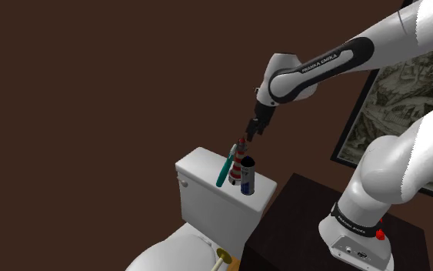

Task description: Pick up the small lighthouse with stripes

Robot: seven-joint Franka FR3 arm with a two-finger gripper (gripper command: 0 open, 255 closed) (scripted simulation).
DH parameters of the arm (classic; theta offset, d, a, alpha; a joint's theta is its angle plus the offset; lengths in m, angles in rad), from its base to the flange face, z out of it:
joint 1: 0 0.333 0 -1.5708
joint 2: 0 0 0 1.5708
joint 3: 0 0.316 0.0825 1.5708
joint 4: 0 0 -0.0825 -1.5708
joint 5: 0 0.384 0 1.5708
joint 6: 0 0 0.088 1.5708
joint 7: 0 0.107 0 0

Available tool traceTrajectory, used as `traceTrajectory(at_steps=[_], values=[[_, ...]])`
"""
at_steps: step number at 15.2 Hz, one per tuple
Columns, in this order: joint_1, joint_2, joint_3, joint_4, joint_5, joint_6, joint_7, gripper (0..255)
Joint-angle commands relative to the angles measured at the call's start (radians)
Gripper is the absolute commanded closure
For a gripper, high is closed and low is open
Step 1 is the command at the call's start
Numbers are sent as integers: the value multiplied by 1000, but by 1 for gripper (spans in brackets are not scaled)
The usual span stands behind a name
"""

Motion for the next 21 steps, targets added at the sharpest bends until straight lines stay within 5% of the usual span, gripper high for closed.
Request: traceTrajectory(at_steps=[1,3,13,14,21], values=[[14,82,-23,3,40,97,-34,0],[36,168,-47,17,98,182,-80,0],[62,268,-61,-8,169,304,-143,0],[62,268,-62,-9,169,304,-143,255],[62,269,-62,-7,169,304,-143,255]])
